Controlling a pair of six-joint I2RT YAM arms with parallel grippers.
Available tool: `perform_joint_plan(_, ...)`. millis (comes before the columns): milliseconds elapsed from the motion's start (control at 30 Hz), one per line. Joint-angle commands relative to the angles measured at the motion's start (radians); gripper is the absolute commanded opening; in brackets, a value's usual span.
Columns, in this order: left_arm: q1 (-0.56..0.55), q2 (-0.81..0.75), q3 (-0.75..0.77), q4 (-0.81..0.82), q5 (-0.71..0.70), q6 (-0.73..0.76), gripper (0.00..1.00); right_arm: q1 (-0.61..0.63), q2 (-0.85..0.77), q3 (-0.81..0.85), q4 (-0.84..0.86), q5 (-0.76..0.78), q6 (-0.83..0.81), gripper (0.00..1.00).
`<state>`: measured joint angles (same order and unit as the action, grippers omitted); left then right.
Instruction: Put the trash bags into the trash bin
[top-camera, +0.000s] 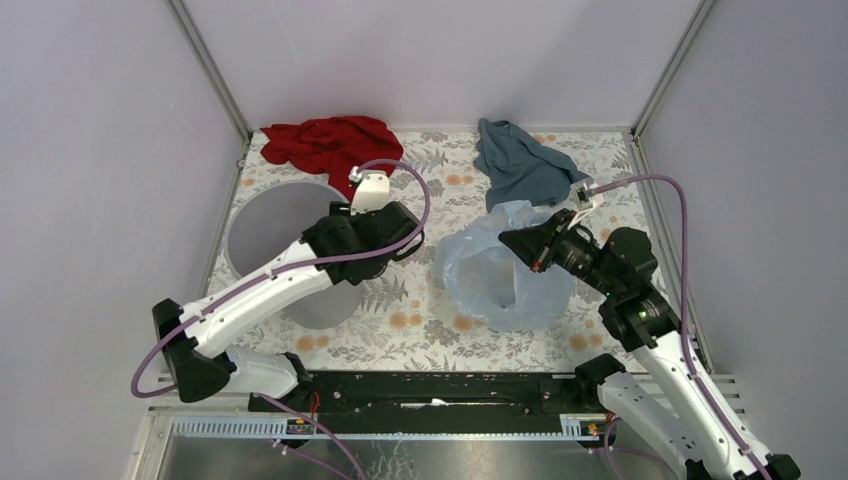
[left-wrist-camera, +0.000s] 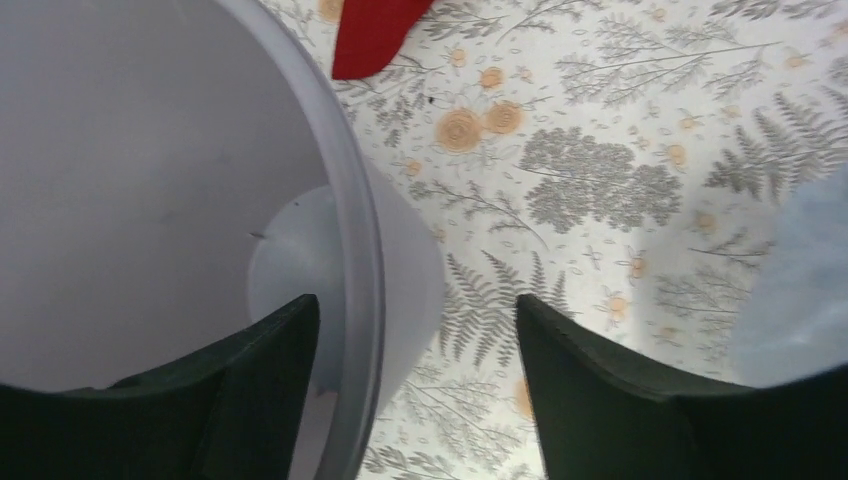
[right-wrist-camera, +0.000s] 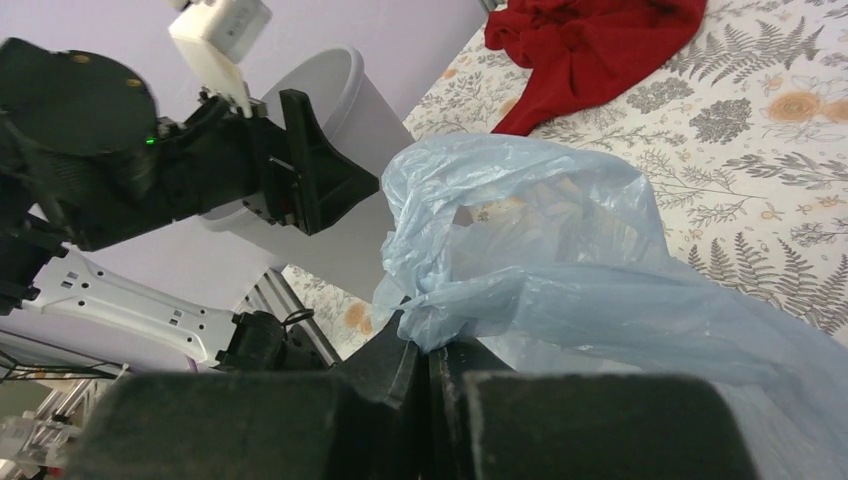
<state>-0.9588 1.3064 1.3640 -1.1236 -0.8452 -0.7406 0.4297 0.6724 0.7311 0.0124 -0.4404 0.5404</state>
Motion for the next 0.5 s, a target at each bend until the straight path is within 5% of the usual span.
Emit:
perform_joint_plan(0,0.012,0.009,0.028,-0.007,-0.075,0.007,0.64,0.006,-0.035,0.052,-0.078,0.038,-0.044,0.06)
perform_joint_plan(267,0.014,-0.008,0.048,0.087,0.041,0.081,0.17,0.006,-0.070,0.042,-0.092,0.028,-0.048,0.07)
perform_joint_plan(467,0.010,0.047,0.143,0.101,0.179,0.106,0.00,0.006,-0.092,0.049,-0.124,0.056,-0.082,0.09)
